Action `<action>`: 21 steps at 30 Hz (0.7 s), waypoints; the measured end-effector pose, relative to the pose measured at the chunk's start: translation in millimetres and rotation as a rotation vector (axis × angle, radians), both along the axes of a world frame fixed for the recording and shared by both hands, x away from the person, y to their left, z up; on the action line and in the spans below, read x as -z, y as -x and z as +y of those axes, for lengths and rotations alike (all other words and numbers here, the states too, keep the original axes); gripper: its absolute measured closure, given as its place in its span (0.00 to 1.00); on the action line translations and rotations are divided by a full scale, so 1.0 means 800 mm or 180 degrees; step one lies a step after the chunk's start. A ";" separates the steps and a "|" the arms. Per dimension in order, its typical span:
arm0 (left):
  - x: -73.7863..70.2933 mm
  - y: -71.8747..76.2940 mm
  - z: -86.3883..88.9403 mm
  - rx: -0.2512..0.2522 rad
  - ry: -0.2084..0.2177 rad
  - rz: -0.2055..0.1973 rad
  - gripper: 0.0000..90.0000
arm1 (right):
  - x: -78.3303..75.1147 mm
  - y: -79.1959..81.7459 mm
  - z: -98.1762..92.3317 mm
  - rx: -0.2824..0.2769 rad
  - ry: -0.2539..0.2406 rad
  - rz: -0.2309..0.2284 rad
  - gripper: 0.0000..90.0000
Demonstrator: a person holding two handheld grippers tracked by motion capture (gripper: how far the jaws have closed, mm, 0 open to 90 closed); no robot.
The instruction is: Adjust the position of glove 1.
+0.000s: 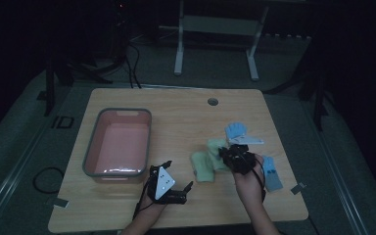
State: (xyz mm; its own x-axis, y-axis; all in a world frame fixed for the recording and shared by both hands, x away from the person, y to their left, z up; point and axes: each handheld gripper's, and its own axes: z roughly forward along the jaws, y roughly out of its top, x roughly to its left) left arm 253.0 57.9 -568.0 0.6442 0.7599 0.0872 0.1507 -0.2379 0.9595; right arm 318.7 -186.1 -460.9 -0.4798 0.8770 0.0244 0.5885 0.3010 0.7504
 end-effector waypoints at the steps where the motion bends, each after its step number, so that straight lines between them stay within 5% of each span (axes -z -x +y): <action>1: 0.000 0.000 0.000 0.0000 0.0000 0.0000 0.02 | 0.000 0.000 0.000 0.0000 0.0000 0.0000 0.94; 8: 0.000 0.000 0.001 0.0005 0.0014 0.0015 0.02 | 0.020 -0.002 0.043 -0.0119 0.0048 0.0103 0.94; 21: 0.000 -0.001 0.001 0.0013 0.0033 0.0030 0.02 | 0.064 -0.007 0.056 -0.0043 0.0171 0.0280 0.94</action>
State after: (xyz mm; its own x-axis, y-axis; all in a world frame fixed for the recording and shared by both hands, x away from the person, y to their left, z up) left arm 253.7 58.9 -568.0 0.6479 0.7582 0.0734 0.1588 -0.2286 0.9605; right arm 324.3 -141.2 -511.8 -0.4897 0.8716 0.0202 0.6470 0.3478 0.6785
